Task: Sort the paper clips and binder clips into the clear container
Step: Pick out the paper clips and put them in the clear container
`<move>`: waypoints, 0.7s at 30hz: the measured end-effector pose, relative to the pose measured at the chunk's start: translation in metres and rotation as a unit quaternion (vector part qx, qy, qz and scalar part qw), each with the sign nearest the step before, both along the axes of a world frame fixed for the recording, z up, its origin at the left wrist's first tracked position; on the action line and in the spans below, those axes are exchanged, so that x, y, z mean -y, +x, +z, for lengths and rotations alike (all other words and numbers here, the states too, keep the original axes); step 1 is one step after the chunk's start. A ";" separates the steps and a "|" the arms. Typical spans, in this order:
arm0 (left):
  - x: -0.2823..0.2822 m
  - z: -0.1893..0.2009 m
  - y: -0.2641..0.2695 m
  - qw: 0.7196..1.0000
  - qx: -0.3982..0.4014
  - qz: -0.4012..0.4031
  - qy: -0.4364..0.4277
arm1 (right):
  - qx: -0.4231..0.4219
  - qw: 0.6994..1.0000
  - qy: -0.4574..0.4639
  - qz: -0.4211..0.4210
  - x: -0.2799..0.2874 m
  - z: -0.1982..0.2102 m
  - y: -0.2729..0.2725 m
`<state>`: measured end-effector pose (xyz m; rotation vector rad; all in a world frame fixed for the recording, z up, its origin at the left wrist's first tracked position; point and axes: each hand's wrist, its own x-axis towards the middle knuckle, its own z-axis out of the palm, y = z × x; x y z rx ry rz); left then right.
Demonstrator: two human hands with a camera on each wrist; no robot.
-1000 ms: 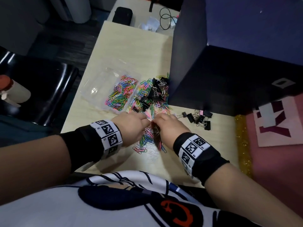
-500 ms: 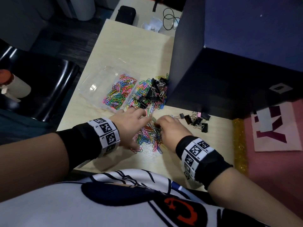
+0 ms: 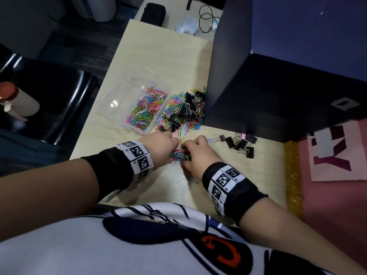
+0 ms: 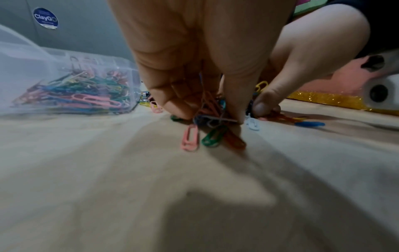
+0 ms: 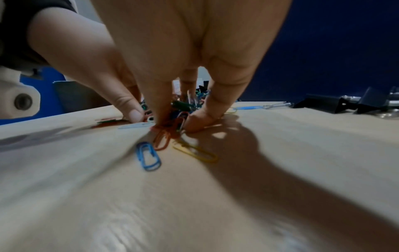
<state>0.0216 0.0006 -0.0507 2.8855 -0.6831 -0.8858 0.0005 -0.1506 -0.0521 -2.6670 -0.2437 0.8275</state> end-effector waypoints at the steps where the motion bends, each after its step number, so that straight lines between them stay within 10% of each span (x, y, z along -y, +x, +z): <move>1: -0.001 0.000 0.001 1.000 -0.001 0.003 -0.004 | 0.006 1.000 0.000 -0.003 0.000 -0.001 0.001; 21: -0.054 0.031 0.025 0.966 0.096 0.124 -0.204 | 0.076 0.989 -0.004 -0.126 -0.018 0.037 0.047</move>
